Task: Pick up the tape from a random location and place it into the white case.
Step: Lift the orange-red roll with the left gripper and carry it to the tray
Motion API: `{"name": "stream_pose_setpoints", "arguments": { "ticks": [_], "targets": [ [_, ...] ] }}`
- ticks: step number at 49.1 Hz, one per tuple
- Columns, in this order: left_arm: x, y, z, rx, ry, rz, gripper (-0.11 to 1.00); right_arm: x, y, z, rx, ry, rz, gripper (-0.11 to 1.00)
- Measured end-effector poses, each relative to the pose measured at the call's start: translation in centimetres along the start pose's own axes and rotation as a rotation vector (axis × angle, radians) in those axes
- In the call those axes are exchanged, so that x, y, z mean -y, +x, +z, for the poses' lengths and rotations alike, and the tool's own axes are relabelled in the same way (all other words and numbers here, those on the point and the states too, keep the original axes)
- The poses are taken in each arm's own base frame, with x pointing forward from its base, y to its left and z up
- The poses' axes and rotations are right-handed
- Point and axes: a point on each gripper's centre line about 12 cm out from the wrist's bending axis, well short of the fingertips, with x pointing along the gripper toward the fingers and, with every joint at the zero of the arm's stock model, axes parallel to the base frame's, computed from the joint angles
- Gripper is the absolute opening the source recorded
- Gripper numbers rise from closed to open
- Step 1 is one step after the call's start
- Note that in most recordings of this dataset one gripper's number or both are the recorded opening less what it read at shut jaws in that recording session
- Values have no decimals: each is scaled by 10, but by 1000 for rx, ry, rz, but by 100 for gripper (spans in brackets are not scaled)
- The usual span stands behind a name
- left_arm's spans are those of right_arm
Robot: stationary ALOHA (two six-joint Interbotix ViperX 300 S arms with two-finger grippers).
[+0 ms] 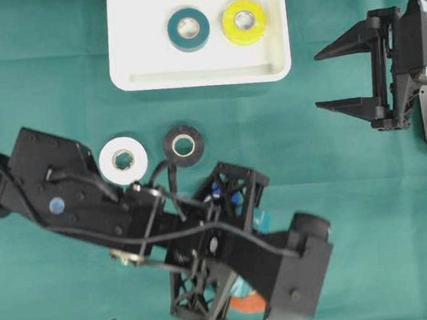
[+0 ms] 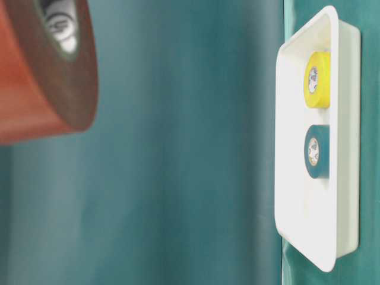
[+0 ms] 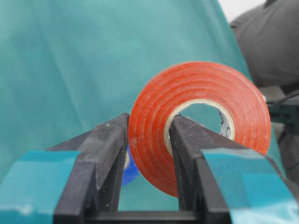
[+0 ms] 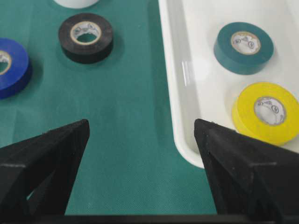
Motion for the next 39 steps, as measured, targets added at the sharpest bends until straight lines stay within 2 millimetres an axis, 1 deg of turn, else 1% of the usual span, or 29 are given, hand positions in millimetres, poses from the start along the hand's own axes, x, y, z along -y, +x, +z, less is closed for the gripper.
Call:
{"name": "stream_pose_setpoints", "arguments": {
  "ticks": [5, 11, 24, 39],
  "targets": [
    [-13, 0, -4, -4, -21, 16, 23, 0, 0, 0, 0, 0, 0, 89],
    [-36, 0, -12, -17, -59, 44, 23, 0, 0, 1, 2, 0, 0, 89],
    [-99, -10, -37, -17, -169, 126, 23, 0, 0, 1, 2, 0, 0, 89],
    [-168, -30, -70, -2, -295, 228, 23, 0, 0, 0, -1, 0, -1, 89]
  ]
}}
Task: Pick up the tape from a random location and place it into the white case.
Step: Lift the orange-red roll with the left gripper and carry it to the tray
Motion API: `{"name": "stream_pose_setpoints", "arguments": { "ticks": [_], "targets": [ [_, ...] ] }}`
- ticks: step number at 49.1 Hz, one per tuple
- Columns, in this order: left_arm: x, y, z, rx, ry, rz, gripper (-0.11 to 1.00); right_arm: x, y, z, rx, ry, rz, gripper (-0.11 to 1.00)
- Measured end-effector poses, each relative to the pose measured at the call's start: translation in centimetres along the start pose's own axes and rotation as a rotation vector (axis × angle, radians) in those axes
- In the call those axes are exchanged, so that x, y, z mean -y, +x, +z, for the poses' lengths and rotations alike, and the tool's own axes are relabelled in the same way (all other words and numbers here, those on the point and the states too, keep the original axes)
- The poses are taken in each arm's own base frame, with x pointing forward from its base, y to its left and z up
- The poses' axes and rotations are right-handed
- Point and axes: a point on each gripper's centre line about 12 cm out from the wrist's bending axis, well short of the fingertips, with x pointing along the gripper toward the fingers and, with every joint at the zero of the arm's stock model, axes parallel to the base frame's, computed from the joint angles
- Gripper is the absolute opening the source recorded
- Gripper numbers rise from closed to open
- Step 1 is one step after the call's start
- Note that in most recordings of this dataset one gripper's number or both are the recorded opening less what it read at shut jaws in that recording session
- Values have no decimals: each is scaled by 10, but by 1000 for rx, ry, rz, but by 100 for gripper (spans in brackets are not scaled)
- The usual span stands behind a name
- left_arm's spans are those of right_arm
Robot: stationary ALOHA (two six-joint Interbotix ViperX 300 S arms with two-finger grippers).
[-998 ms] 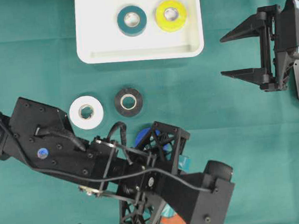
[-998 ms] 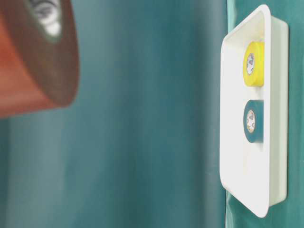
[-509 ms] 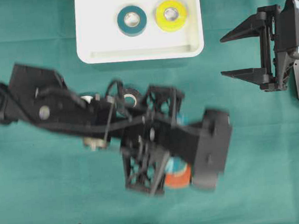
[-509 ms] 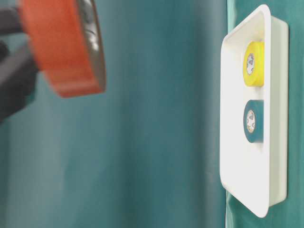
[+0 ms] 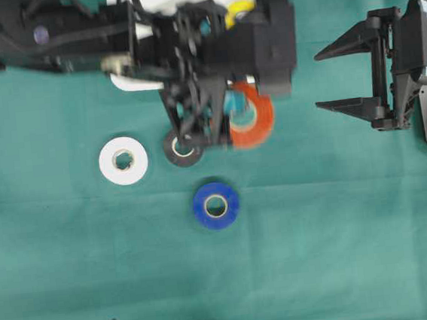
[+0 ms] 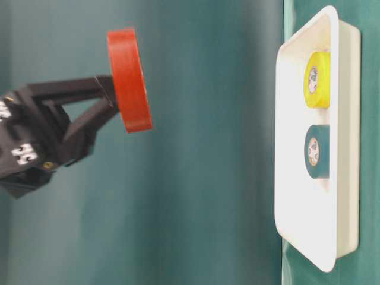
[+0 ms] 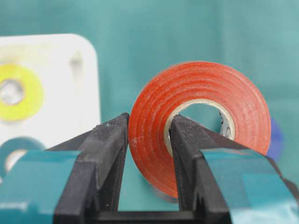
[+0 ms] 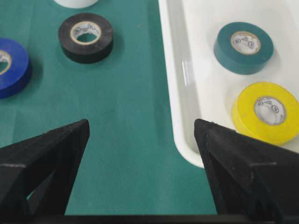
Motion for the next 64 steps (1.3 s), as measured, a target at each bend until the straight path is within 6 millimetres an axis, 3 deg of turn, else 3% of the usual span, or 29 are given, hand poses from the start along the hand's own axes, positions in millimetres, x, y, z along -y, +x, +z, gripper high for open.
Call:
{"name": "stream_pose_setpoints", "arguments": {
  "ticks": [12, 26, 43, 64],
  "targets": [
    [-55, -6, -15, 3, -98, 76, 23, 0, 0, -1, -7, 0, -2, 89],
    [-92, -11, -33, -16, -170, 129, 23, 0, 0, -1, -7, 0, -2, 89],
    [-91, -12, -41, -27, -172, 128, 23, 0, 0, -1, -9, 0, -3, 89],
    [-97, -28, -84, -77, -215, 147, 23, 1, 0, -2, -16, 0, -5, 89]
  ]
}}
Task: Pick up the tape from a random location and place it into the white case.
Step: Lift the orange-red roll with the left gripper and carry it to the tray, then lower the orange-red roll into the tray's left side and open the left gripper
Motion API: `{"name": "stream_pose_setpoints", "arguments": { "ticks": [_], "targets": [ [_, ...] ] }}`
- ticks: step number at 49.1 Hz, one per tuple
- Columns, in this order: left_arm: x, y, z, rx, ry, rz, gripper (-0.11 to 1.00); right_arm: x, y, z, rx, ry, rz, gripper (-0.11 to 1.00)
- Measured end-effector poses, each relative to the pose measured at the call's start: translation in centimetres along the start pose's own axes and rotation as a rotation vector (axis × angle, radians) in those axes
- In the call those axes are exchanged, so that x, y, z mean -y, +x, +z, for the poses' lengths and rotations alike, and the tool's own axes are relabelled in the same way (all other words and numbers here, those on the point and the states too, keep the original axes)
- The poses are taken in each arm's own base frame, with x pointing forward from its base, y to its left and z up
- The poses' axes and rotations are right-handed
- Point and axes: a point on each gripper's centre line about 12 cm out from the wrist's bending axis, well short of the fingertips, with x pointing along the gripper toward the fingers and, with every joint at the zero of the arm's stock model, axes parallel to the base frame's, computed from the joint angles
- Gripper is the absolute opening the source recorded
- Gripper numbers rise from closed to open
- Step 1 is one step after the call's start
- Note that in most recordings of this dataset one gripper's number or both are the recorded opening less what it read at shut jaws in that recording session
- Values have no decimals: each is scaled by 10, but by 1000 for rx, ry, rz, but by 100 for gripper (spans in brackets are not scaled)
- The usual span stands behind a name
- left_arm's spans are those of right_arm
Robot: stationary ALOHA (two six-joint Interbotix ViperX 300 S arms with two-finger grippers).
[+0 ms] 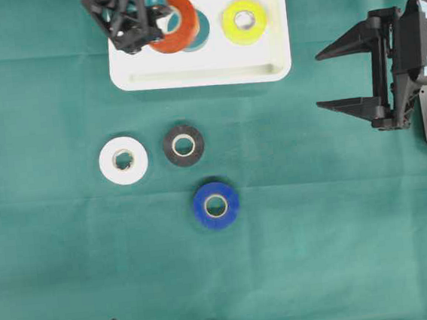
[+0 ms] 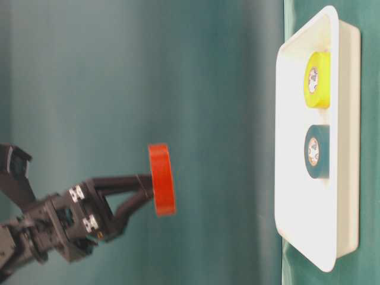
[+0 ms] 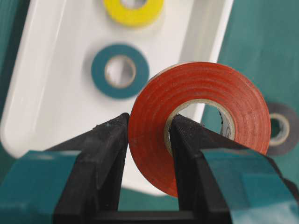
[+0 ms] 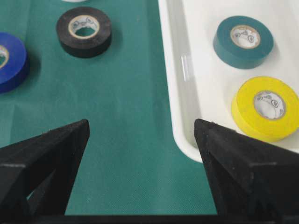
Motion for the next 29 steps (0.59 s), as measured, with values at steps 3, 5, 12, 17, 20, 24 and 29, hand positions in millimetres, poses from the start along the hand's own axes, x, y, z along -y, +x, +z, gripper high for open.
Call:
{"name": "stream_pose_setpoints", "arguments": {
  "ticks": [3, 5, 12, 17, 20, 24, 29],
  "targets": [
    [0, -1, -7, -11, -1, 0, 23, 0, 0, 0, 0, 0, 0, 89],
    [0, -1, -11, -15, -1, 0, 23, 0, 0, 0, -2, -2, 0, 89],
    [-3, -5, -14, 0, -7, 5, 23, 0, 0, 0, 0, -2, 0, 89],
    [-4, -6, -13, 13, -10, 7, 23, 0, 0, 0, 0, -2, 0, 89],
    [-4, -6, -13, 18, -10, 8, 23, 0, 0, 0, -2, -2, 0, 89],
    [-4, -5, -13, 18, -9, 9, 23, 0, 0, 0, 0, -2, 0, 89],
    [-6, -6, -13, 19, -15, 11, 23, 0, 0, 0, -2, -2, 0, 89]
  ]
}}
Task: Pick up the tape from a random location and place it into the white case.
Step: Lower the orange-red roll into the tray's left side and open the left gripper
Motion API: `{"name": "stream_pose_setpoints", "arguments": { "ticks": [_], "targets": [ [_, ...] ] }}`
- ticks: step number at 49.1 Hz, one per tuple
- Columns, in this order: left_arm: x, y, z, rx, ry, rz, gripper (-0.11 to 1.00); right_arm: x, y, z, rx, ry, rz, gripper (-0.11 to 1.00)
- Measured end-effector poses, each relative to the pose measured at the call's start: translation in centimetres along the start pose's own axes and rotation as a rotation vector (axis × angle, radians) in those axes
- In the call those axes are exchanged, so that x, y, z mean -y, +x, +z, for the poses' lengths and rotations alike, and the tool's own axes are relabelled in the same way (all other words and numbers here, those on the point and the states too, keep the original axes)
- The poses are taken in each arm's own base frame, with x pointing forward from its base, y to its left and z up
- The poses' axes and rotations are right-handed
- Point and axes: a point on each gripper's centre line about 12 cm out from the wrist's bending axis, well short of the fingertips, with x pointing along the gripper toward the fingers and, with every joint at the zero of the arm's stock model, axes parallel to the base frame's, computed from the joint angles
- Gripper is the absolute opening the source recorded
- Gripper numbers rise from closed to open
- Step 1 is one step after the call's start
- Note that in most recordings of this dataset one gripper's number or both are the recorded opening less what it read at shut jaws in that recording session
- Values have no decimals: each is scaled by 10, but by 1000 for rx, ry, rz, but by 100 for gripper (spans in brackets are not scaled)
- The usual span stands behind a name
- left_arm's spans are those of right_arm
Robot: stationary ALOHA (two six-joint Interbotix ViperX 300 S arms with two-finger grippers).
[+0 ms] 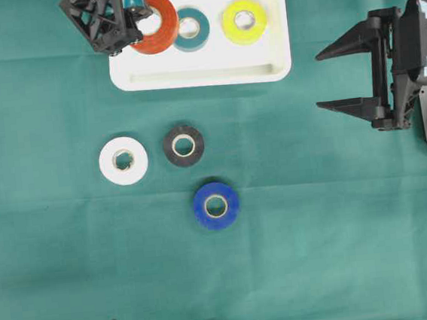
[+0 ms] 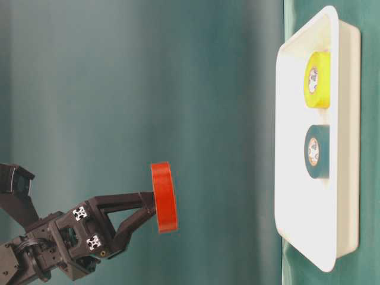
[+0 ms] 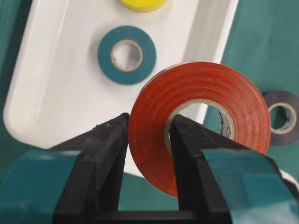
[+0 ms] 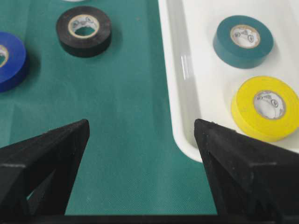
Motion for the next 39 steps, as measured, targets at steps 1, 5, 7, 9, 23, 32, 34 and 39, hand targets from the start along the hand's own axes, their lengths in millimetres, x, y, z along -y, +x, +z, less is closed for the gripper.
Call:
{"name": "stream_pose_setpoints", "arguments": {
  "ticks": [1, 5, 7, 9, 23, 32, 34, 39],
  "targets": [
    [-1, 0, 0, -2, -1, 1, 23, 0, 0, 0, 2, 0, 0, 89],
    [-2, 1, 0, -2, -4, 3, 23, 0, 0, 0, 0, 0, 0, 89],
    [-2, 1, 0, -2, -4, 3, 23, 0, 0, -1, -2, 0, 0, 89],
    [-2, 1, 0, 0, -4, 3, 23, 0, 0, 0, -1, 0, 0, 89],
    [-1, 27, -11, -22, -3, 1, 23, 0, 0, 0, 0, 0, 0, 89],
    [-4, 55, -26, -34, -11, 5, 23, 0, 0, 0, 0, 0, 0, 89],
    [-4, 62, -29, -37, -12, 6, 23, 0, 0, 0, 0, 0, 0, 89],
    [-6, 83, -42, -61, -18, 8, 23, 0, 0, 0, 2, 1, -1, 89]
  ]
}}
